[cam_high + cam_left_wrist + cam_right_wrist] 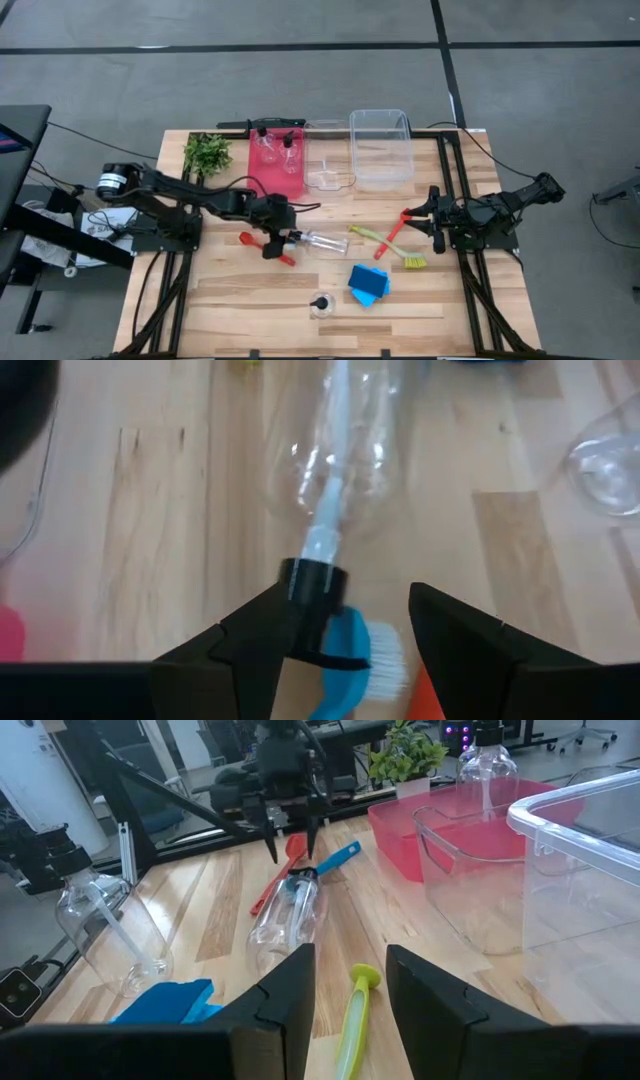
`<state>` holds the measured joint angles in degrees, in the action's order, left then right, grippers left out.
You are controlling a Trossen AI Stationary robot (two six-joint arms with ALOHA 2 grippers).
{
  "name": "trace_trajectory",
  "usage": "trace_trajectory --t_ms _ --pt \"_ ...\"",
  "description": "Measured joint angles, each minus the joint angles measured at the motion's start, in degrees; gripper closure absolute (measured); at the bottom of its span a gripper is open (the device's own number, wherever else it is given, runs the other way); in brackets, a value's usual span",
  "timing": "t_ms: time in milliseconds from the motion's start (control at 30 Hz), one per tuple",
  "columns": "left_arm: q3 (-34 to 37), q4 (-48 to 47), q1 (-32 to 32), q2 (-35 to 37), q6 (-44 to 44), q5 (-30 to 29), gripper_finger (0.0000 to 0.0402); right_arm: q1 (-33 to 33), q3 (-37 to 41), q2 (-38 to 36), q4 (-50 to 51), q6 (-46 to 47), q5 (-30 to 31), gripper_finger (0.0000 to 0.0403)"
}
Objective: Pick & Place Kitchen Sink Supplies
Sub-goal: Put the spray bottle into the pink bin
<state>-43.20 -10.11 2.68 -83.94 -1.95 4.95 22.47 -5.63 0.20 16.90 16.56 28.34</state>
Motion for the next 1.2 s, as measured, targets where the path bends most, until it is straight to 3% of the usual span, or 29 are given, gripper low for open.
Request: trace_trajectory --t_ms 367,600,900,1200 --pt "0.0 -0.1 -0.5 2.2 -0.3 -0.4 0.0192 0.0 0.0 0.0 0.0 0.0 0.0 0.0284" --pt "0.0 -2.5 -0.5 10.6 -0.2 -0.7 0.0192 0.0 0.0 0.0 0.0 0.0 0.0 0.0284" --pt "0.0 -3.2 -0.5 22.7 5.9 -7.0 0.0192 -0.1 0.1 0.0 -1.0 0.0 1.6 0.0284" --pt "0.0 -1.7 -0.5 30.4 11.6 -17.2 0.0192 -0.3 0.2 0.0 -20.6 3.4 1.7 0.0284"
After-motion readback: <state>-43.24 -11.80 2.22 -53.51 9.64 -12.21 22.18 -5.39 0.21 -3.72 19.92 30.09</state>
